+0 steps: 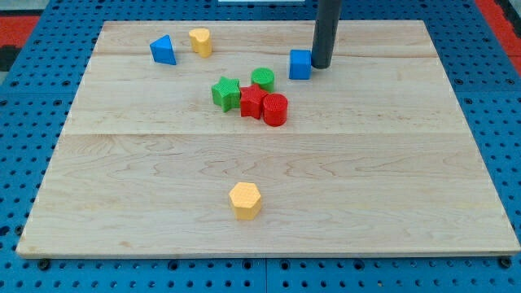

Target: Push the cube right above the green circle

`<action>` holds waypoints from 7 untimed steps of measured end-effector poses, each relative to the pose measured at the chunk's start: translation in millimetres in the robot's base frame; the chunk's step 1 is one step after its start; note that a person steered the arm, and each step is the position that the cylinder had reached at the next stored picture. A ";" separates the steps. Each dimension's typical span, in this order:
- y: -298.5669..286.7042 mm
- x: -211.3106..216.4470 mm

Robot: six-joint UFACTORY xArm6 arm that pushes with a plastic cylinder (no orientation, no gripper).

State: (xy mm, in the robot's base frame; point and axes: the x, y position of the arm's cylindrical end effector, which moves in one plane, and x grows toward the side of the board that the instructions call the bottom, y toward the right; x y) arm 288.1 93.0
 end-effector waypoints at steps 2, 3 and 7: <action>-64.8 -3.6; -80.2 6.5; -45.7 47.8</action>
State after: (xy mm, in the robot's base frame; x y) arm 335.9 47.3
